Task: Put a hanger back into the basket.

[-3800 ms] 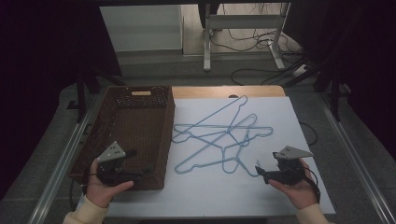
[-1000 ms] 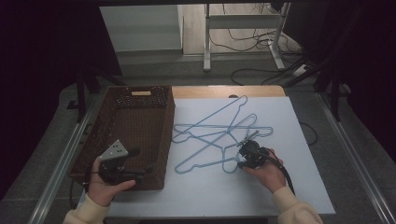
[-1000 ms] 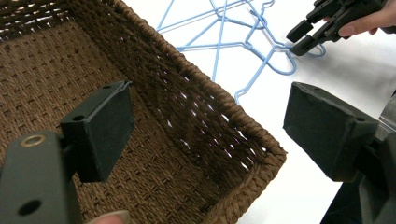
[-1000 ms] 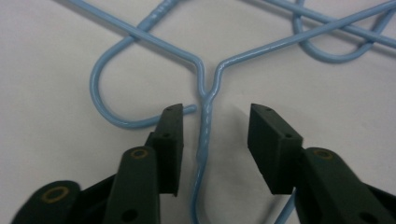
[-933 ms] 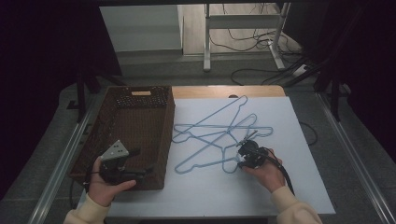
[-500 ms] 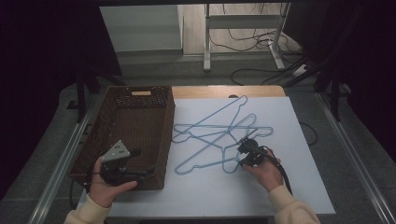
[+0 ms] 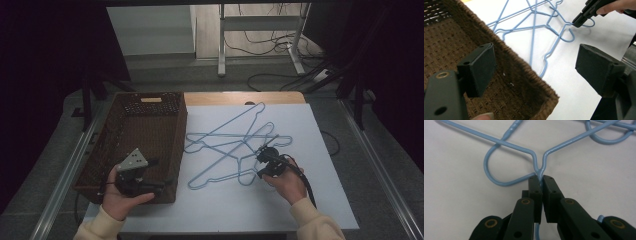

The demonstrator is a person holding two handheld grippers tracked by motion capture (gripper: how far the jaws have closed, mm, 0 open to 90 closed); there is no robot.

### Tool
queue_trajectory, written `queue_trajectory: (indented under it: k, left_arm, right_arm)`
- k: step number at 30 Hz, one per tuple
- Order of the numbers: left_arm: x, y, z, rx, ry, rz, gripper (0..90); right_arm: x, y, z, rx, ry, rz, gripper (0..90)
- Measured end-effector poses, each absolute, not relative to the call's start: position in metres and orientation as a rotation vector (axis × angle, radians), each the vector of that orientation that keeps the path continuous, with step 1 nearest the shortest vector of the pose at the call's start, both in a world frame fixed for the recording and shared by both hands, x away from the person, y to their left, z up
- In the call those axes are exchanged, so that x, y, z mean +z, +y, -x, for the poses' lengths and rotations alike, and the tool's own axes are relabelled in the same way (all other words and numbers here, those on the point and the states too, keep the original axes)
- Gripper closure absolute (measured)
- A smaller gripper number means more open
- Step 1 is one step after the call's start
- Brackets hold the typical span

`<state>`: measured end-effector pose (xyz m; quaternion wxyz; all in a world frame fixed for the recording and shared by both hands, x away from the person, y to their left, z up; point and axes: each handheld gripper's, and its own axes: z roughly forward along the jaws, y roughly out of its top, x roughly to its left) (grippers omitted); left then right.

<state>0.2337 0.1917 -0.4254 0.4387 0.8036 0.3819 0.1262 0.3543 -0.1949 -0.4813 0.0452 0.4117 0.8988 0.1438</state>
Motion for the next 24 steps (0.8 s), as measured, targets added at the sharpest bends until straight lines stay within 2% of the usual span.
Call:
queue_trajectory:
  k: [24]
  left_arm:
    - [-0.416, 0.134, -0.252, 0.245, 0.894, -2.094, 17.7]
  right_arm:
    - [-0.466, -0.192, -0.353, 0.451, 2.765, -1.219, 86.0]
